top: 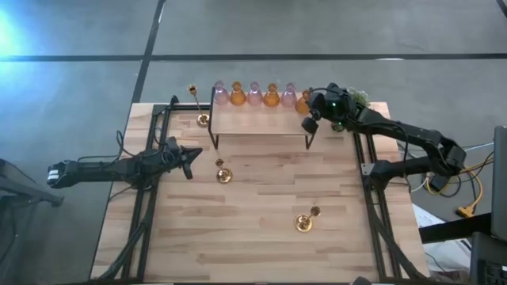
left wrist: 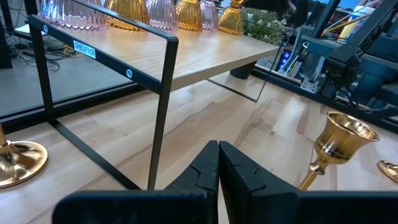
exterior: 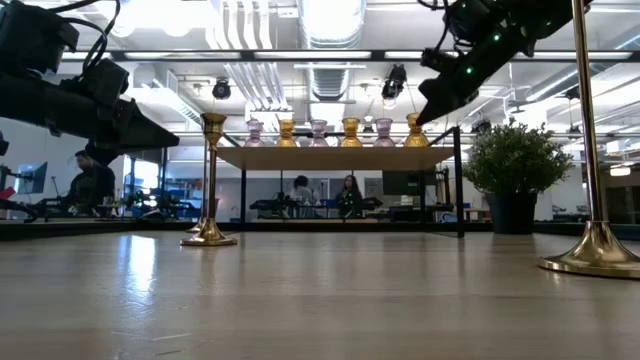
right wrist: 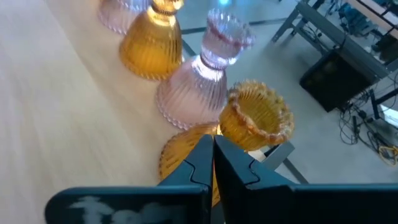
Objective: Pick & Place candle stick holders
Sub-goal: Put the yellow glass candle holder on the shelf aligned with the other glass candle holders, then put the bottom gold candle holder on the shelf
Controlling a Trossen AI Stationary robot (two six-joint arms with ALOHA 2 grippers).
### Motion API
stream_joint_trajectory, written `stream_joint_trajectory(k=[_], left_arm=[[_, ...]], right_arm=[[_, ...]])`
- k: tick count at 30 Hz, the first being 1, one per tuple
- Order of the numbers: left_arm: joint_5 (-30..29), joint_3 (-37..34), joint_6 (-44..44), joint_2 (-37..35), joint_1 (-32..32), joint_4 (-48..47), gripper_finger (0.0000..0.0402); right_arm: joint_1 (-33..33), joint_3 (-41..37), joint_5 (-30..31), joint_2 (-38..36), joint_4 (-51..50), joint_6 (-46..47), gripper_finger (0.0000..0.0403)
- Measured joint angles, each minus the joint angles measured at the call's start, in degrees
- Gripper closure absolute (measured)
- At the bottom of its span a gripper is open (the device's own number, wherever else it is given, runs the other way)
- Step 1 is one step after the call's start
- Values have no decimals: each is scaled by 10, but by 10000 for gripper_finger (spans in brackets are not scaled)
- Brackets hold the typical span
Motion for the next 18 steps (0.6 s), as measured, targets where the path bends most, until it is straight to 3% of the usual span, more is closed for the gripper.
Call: stream_joint_trajectory(k=[9, 18], left_arm=[[0, 0, 0, 0, 0, 0, 388], [0, 0, 0, 0, 0, 0, 388]], right_arm=[[36, 12, 2, -58, -39, 34, 395], [112, 86, -6, -105, -75, 28, 395]])
